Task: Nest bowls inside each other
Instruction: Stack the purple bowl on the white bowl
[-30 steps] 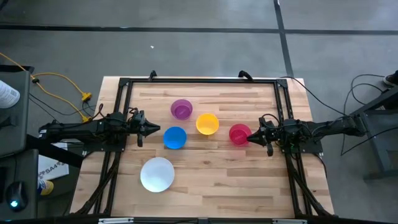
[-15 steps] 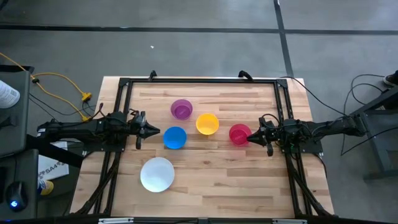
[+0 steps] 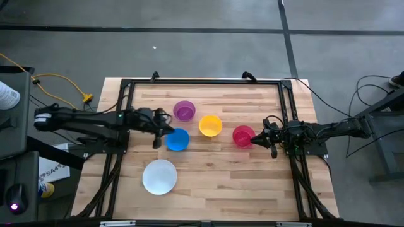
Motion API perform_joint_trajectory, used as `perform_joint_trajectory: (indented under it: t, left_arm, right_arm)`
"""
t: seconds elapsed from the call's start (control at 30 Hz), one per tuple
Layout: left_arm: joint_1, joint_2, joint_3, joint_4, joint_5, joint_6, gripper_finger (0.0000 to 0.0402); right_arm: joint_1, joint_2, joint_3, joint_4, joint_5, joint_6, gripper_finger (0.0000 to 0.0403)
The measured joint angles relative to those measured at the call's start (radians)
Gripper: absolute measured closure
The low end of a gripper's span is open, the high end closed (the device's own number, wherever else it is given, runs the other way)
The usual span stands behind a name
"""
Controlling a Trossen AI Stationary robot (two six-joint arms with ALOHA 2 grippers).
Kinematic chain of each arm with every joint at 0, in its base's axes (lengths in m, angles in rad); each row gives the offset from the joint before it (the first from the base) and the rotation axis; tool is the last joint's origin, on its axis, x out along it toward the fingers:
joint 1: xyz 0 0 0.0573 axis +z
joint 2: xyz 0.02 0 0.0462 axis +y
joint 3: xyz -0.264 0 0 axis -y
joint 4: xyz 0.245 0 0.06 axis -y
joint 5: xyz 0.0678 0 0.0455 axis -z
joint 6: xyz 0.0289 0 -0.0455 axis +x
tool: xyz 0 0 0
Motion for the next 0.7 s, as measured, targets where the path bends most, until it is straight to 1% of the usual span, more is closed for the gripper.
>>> perform_joint_trajectory:
  t: [0.1,0.2,0.43,0.47,0.6,0.7]
  left_arm:
    - [0.000,0.084,0.042,0.012,-0.002,0.028,0.0364]
    - [0.000,0.136,0.056,0.056,-0.003,0.032,0.0364]
    - [0.003,0.155,0.061,0.098,-0.018,0.068,0.0364]
    - [0.014,0.155,0.060,0.094,-0.013,0.073,0.0364]
    - [0.089,0.156,0.061,0.039,0.083,0.106,0.0364]
    - [0.139,0.172,0.061,0.024,0.091,0.154,0.0364]
  right_arm:
    - [0.000,0.000,0.000,0.000,0.000,0.000,0.0367]
    - [0.000,0.000,0.000,0.000,0.000,0.000,0.0367]
    - [0.000,0.000,0.000,0.000,0.000,0.000,0.0367]
    - [0.000,0.000,0.000,0.000,0.000,0.000,0.0367]
    - [0.000,0.000,0.000,0.000,0.000,0.000,0.0367]
    - [0.000,0.000,0.000,0.000,0.000,0.000,0.0367]
